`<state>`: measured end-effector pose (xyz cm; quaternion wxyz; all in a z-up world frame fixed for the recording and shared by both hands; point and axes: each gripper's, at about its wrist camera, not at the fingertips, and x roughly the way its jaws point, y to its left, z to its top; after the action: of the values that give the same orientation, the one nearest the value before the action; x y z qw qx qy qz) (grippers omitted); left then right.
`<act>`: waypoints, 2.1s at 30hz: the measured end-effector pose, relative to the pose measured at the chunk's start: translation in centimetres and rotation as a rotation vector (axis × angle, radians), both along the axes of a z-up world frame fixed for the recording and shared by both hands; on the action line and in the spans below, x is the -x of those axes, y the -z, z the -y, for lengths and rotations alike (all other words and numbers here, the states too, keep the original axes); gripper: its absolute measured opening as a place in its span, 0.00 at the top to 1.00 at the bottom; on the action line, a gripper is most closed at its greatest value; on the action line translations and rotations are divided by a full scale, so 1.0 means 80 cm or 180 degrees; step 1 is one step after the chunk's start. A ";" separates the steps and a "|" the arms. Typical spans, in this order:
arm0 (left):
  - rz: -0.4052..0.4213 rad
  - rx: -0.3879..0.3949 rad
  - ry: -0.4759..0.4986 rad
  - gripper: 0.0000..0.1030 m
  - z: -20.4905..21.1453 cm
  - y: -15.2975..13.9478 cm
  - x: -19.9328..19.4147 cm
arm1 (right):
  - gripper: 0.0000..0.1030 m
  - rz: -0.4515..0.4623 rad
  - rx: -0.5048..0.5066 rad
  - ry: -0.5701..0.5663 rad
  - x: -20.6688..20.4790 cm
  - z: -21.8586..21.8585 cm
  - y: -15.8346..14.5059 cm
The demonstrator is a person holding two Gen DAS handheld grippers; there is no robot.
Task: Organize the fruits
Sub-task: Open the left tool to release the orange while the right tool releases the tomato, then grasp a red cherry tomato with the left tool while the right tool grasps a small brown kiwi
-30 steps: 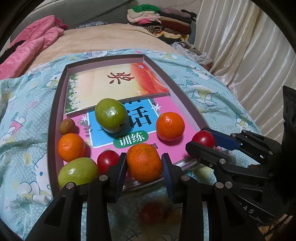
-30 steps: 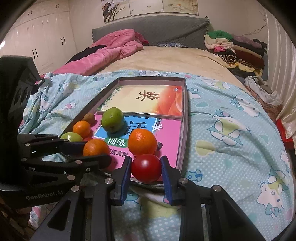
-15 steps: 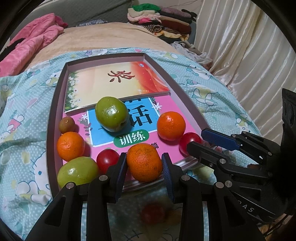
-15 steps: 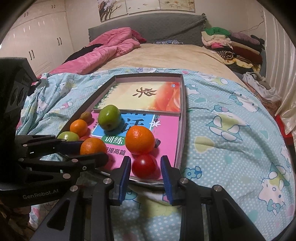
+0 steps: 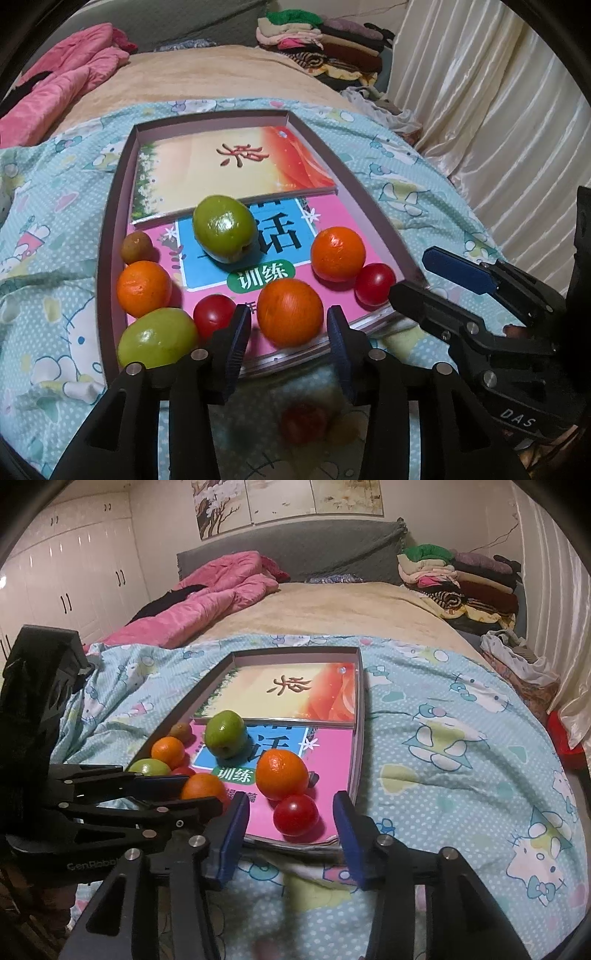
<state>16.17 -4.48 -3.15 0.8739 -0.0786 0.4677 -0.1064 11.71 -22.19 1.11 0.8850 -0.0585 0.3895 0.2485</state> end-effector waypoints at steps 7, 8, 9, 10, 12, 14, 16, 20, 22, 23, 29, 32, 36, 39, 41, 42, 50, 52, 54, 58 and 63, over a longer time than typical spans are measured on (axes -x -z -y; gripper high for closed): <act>0.0114 0.0052 -0.0112 0.43 -0.017 -0.020 0.012 | 0.45 -0.0036 -0.0150 0.0029 0.013 0.014 -0.011; 0.0117 0.0066 -0.0127 0.41 -0.021 -0.023 0.015 | 0.44 -0.0055 -0.0175 0.0021 0.016 0.015 -0.012; 0.0114 0.0099 -0.0128 0.41 -0.025 -0.026 0.018 | 0.44 -0.0083 -0.0195 0.0007 0.019 0.015 -0.012; 0.0104 0.0121 -0.0128 0.41 -0.029 -0.027 0.022 | 0.42 -0.0135 -0.0210 -0.0029 0.024 0.014 -0.012; 0.0099 0.0123 -0.0133 0.41 -0.035 -0.030 0.027 | 0.41 -0.0223 -0.0232 -0.0098 0.030 0.010 -0.010; 0.0084 0.0085 -0.0164 0.41 -0.041 -0.031 0.032 | 0.40 -0.0347 -0.0174 -0.0189 0.037 0.000 -0.005; 0.0060 0.0080 -0.0161 0.41 -0.045 -0.030 0.037 | 0.40 -0.0405 -0.0059 -0.0319 0.046 -0.013 0.001; -0.0004 0.0081 -0.0134 0.41 -0.048 -0.029 0.047 | 0.40 -0.0402 0.0130 -0.0523 0.061 -0.035 0.007; -0.0023 0.0088 -0.0091 0.41 -0.047 -0.030 0.051 | 0.40 -0.0428 0.0221 -0.0595 0.067 -0.043 0.012; -0.0046 0.0089 -0.0074 0.41 -0.045 -0.029 0.053 | 0.41 -0.0430 0.0254 -0.0625 0.069 -0.046 0.014; -0.0210 0.0036 0.0037 0.41 -0.034 -0.017 0.063 | 0.41 -0.0442 0.0519 -0.0799 0.082 -0.065 0.027; -0.0391 -0.0048 0.0081 0.41 -0.028 -0.001 0.061 | 0.45 -0.0501 0.0610 -0.0798 0.081 -0.067 0.036; -0.0535 -0.0021 0.0140 0.41 -0.023 0.016 0.058 | 0.49 -0.0670 0.0678 -0.0727 0.071 -0.064 0.051; -0.0545 0.0049 0.0204 0.42 -0.020 0.020 0.058 | 0.56 -0.0797 0.0677 -0.0721 0.065 -0.065 0.062; -0.0542 0.0048 0.0236 0.42 -0.015 0.021 0.058 | 0.62 -0.0825 0.0649 -0.0735 0.062 -0.066 0.065; -0.0533 0.0051 0.0247 0.42 -0.013 0.022 0.058 | 0.64 -0.0832 0.0635 -0.0746 0.062 -0.067 0.066; -0.0655 0.0137 0.0318 0.61 -0.007 0.038 0.048 | 0.76 -0.0893 0.0592 -0.0764 0.060 -0.066 0.069; -0.0659 0.0141 0.0317 0.64 -0.006 0.042 0.045 | 0.78 -0.0885 0.0616 -0.0765 0.060 -0.068 0.069; -0.0665 0.0177 0.0313 0.66 -0.006 0.044 0.041 | 0.78 -0.0874 0.0633 -0.0768 0.061 -0.068 0.068; -0.0609 0.0176 0.0348 0.73 -0.003 0.039 0.043 | 0.78 -0.0845 0.0644 -0.0784 0.063 -0.069 0.067; -0.0449 0.0225 0.0289 0.73 -0.012 0.020 0.049 | 0.78 -0.0792 0.0532 -0.0798 0.065 -0.066 0.057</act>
<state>12.27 -3.50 -4.77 0.8297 -0.0954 0.5272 -0.1566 6.50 -16.94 -3.48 0.7842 -0.1486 0.5048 0.3288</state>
